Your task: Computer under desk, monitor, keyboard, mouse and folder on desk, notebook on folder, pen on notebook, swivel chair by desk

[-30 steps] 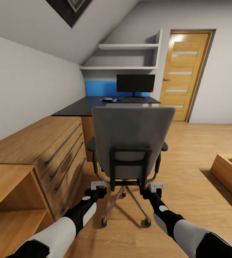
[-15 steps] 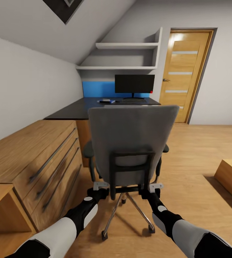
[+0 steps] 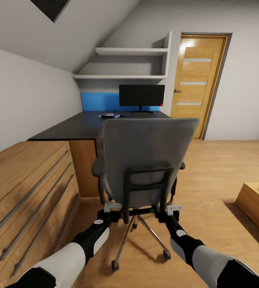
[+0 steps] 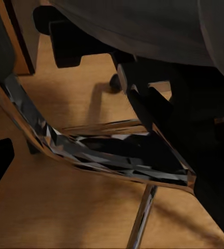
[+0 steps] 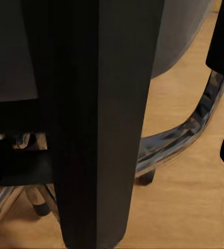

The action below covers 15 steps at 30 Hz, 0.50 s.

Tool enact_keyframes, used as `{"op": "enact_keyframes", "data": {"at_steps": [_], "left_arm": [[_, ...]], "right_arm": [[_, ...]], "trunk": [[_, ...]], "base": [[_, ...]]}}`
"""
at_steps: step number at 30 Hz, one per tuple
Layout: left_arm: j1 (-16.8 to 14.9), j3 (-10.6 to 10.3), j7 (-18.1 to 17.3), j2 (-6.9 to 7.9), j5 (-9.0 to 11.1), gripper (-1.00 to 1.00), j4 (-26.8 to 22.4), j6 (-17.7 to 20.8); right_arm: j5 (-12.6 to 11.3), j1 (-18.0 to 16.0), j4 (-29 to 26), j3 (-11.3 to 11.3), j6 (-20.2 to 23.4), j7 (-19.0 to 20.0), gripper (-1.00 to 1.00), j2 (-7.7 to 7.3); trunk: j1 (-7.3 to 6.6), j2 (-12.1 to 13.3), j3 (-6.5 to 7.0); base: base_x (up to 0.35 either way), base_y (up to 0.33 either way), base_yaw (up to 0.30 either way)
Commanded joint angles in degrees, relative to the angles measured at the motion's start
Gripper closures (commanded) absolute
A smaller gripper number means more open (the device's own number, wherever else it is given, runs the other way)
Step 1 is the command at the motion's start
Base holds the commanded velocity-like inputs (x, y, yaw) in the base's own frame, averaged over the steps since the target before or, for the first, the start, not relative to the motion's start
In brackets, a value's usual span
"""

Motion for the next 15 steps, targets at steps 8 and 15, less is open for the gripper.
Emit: {"op": "enact_keyframes", "data": {"at_steps": [8, 15], "left_arm": [[0.0, -0.3, 0.4, 0.0, 0.4, -1.0, 0.0, -0.1], [0.0, -0.3, 0.4, 0.0, 0.4, -1.0, 0.0, 0.0]], "right_arm": [[-0.2, 0.0, 0.0, 0.5, -0.1, -0.4, -1.0, 0.01], [-0.2, 0.0, 0.0, 0.5, -0.1, -0.4, -1.0, 0.01]], "trunk": [[0.03, 0.0, 0.29], [0.03, 0.0, 0.31]], "base": [[0.318, -0.102, -0.11], [0.319, -0.072, -0.007]]}}
